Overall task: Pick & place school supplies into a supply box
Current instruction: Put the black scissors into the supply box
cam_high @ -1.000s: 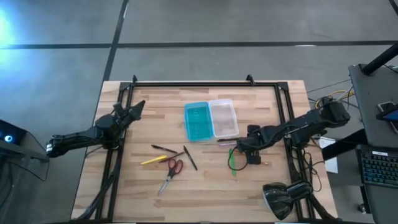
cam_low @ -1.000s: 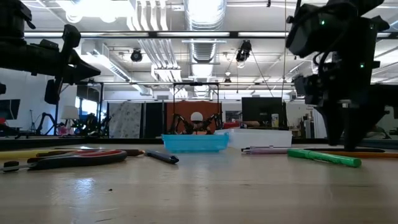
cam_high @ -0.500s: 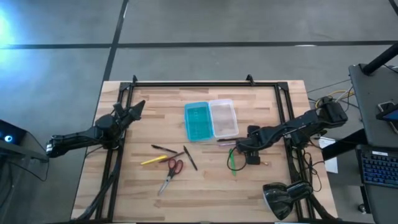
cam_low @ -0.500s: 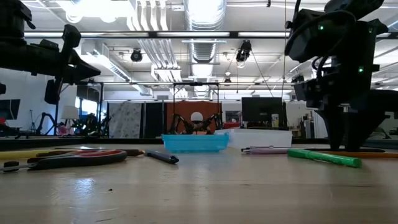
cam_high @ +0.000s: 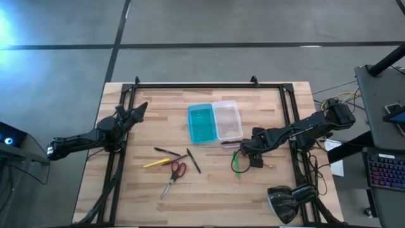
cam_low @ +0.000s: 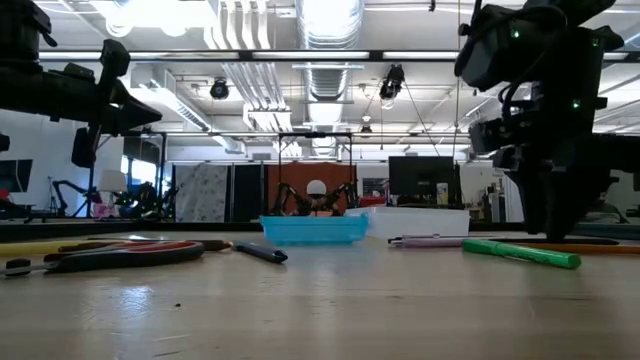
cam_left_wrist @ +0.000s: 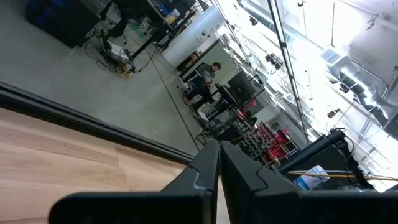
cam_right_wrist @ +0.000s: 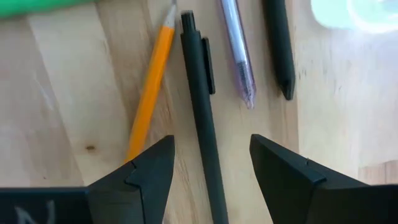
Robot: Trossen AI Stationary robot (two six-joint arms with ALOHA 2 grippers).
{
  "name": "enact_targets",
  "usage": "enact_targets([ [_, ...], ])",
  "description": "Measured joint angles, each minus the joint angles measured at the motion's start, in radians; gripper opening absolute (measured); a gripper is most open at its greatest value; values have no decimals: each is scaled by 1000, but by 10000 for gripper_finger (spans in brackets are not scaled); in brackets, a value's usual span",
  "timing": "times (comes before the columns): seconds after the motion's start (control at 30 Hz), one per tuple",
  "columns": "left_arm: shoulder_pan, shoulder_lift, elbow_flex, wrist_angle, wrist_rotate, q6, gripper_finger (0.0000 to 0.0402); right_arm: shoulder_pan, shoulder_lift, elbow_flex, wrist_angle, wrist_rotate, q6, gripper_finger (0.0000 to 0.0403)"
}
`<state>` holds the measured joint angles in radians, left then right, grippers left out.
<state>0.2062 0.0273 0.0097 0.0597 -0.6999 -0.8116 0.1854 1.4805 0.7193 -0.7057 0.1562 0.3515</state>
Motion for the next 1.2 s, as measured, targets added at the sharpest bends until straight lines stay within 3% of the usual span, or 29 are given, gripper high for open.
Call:
enact_targets([
  [0.3,0,0,0,0,0,0,0,0,-3,12,1,-2,-33,203],
  [0.5,0,0,0,0,0,0,0,-1,-71,56,3,5,-23,203],
  [0.77,0,0,0,0,0,0,0,-11,-164,193,7,272,-139,203],
  [0.93,0,0,0,0,0,0,0,-54,-181,275,9,344,9,203],
  [1.2,0,0,-1,29,0,-1,0,-124,-183,404,10,353,213,203],
])
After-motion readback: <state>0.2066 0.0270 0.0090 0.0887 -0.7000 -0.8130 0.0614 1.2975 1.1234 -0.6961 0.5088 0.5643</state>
